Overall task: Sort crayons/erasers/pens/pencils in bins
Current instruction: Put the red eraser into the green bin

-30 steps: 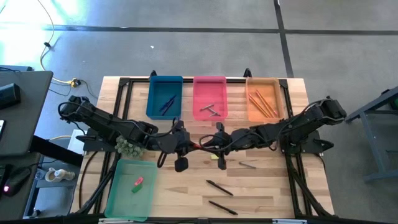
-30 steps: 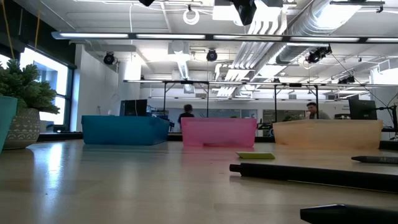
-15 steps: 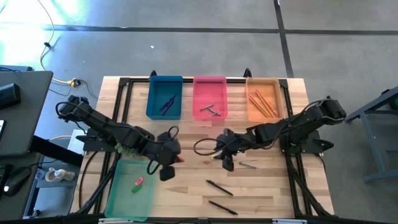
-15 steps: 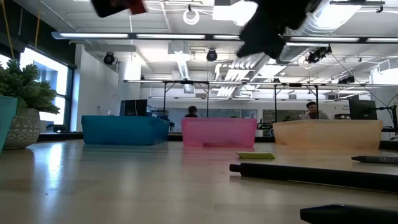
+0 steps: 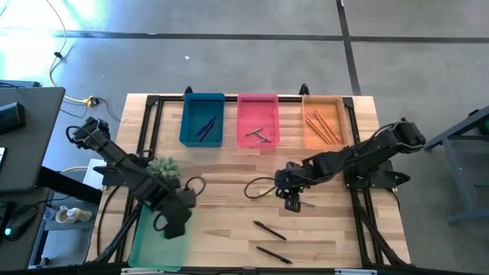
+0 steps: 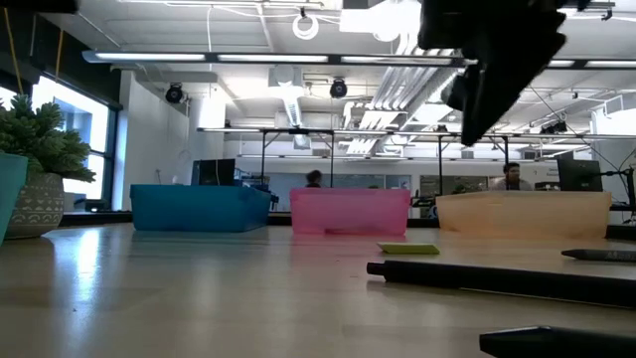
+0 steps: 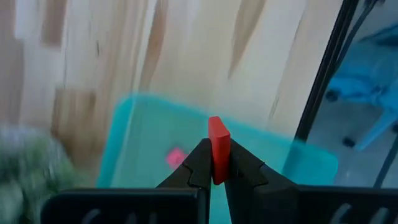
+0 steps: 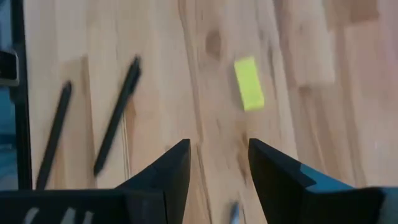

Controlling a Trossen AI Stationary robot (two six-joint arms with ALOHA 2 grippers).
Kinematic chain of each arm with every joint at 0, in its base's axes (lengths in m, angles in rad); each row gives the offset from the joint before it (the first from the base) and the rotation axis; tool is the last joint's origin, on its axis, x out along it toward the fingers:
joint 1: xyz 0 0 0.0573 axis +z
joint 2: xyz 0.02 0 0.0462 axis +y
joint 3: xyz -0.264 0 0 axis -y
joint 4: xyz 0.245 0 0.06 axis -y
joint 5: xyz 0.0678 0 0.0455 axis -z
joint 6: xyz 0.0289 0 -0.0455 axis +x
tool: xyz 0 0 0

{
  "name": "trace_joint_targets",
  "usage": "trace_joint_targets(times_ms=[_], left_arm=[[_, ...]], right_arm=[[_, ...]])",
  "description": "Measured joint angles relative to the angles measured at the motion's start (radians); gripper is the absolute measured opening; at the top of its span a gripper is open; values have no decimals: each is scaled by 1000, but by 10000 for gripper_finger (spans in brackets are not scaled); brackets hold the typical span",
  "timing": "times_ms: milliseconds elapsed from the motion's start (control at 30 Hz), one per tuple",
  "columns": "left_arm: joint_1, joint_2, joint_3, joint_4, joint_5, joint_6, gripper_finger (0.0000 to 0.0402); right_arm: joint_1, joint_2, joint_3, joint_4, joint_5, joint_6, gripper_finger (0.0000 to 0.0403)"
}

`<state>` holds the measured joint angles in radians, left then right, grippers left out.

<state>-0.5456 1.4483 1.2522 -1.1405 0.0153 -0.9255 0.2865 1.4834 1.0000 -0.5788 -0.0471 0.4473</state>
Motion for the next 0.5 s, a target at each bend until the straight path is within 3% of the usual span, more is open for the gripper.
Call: trace_joint_targets(times_ms=[267, 500], left_arm=[[-137, 0, -75, -42, 18, -200, 9], [-190, 0, -166, -8, 53, -315, 8]], right_arm=[[47, 0, 0, -131, -10, 12, 154], [79, 13, -1, -195, 11, 27, 154]])
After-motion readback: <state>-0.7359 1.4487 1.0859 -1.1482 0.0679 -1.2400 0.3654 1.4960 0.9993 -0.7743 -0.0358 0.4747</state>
